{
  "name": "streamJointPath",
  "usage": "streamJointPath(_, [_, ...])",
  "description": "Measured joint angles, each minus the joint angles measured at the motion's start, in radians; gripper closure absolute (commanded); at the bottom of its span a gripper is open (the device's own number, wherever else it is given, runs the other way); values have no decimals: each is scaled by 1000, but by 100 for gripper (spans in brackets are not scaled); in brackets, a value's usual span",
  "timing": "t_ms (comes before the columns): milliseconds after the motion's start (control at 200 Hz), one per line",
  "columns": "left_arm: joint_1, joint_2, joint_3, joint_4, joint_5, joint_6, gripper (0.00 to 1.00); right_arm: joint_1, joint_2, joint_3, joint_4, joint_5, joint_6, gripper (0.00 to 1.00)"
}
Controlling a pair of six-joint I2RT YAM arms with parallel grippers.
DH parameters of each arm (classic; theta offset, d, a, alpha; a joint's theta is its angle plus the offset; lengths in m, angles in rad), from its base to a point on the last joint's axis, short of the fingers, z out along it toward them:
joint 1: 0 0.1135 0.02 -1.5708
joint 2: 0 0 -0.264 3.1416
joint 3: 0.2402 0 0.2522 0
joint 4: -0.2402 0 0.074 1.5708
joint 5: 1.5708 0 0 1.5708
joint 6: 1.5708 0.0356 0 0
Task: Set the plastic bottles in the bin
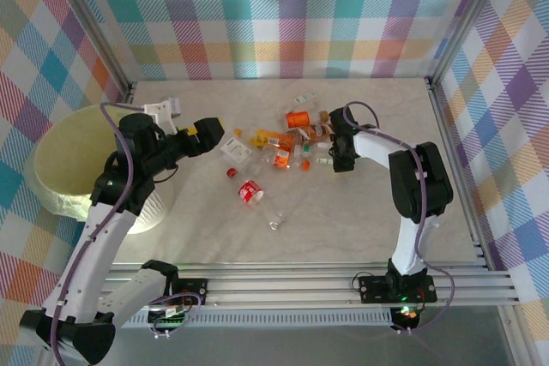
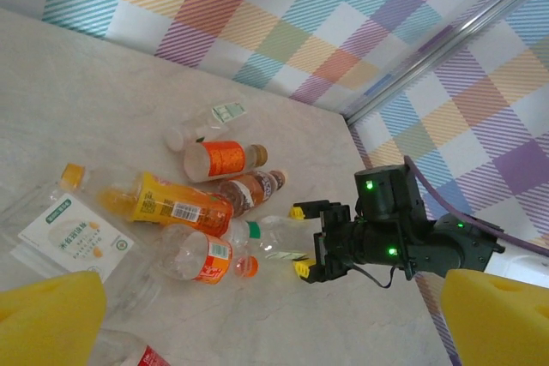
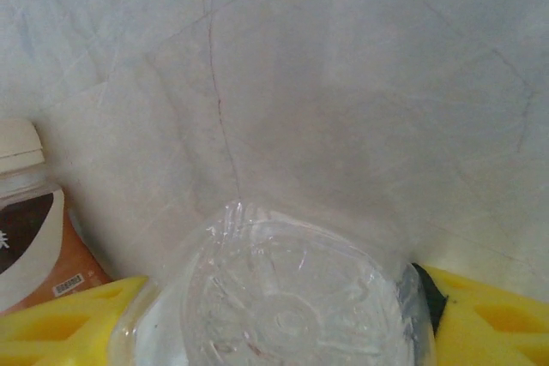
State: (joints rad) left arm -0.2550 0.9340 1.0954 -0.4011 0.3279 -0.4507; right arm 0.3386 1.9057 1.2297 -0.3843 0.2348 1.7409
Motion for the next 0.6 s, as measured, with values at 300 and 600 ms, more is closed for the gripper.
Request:
streamJointPath(300, [0,21,-1,12,22,-1,0,-11,-100,-112,83,116,-26,51])
streamJointPath(600, [-37,78,-5,45,16,-5,0,-12,-378,-378,325,185,-344,58])
